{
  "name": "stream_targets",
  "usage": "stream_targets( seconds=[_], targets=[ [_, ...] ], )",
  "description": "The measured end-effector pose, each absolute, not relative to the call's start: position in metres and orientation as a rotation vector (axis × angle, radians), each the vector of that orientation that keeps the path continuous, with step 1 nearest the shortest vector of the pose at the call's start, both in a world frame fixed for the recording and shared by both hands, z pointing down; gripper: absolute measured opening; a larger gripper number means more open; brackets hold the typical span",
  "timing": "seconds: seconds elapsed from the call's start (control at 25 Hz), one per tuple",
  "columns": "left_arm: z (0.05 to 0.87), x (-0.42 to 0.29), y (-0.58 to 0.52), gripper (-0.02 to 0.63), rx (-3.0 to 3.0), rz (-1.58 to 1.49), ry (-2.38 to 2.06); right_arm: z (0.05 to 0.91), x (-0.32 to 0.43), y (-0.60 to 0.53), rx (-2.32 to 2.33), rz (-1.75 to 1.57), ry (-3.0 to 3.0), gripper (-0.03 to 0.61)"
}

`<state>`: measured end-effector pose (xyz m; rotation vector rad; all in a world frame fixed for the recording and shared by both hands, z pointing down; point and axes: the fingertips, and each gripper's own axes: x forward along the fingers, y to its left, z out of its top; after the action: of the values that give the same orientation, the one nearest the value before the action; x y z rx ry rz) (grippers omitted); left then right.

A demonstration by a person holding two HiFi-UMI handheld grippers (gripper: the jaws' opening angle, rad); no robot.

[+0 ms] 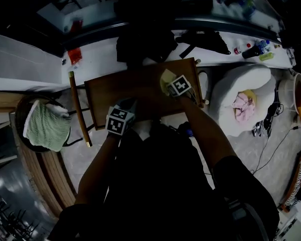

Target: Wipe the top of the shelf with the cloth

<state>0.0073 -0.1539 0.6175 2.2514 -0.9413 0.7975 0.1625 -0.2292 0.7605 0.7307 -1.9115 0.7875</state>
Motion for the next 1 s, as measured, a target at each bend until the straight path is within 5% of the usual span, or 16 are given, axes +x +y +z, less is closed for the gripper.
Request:
stream_targets(
  seconds=[0.56,1.0],
  targets=[
    [0.631,0.068,-0.167,0.006,2.277,0.758,-0.875,0.756,0.267,-0.237,0.900,0.821,-1.802,0.031],
    [0.628,0.048,-0.167,0.006,2.254,0.679,-0.927,0.742,0.311,-0.238,1.059,0.812,-1.651,0.031]
  ],
)
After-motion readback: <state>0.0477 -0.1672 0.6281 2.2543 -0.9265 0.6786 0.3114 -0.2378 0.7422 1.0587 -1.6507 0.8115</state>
